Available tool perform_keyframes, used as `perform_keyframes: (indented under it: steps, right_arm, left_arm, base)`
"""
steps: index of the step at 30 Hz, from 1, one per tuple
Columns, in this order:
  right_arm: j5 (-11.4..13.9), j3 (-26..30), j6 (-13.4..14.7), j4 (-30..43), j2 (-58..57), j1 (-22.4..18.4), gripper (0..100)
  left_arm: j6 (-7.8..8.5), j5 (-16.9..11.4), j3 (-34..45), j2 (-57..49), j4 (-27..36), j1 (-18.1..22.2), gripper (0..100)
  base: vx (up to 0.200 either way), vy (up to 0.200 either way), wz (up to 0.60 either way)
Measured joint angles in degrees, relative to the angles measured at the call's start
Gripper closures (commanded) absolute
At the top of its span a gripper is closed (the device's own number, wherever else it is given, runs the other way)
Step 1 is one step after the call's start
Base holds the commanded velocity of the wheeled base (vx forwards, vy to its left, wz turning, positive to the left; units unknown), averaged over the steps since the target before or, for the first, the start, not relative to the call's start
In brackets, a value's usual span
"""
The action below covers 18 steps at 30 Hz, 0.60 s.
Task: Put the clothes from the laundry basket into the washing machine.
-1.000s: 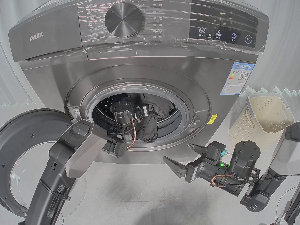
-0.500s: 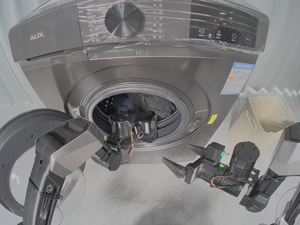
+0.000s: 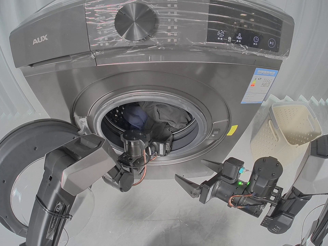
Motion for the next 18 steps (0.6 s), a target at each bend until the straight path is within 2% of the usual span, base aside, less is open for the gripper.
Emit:
perform_keyframes:
  steps: [9, 15, 18]
  right_arm:
    - [0.0, 0.0, 0.1, 0.0, 0.0, 0.7, 0]
    - [0.0, -0.1, 0.1, 0.0, 0.0, 1.0, 0]
    - [-0.8, -0.1, 0.4, 0.0, 0.0, 1.8, 0]
  left_arm:
    - [-0.1, -0.1, -4.8, 1.9, 0.2, 0.0, 100]
    - [-0.44, 1.2, -13.5, 2.7, 0.8, 0.6, 100]
    - [-0.49, 2.0, -19.1, 3.5, 1.4, 1.0, 100]
  base:
    - [0.0, 0.0, 0.0]
    - [0.0, 0.0, 0.0]
    - [0.0, 0.0, 0.0]
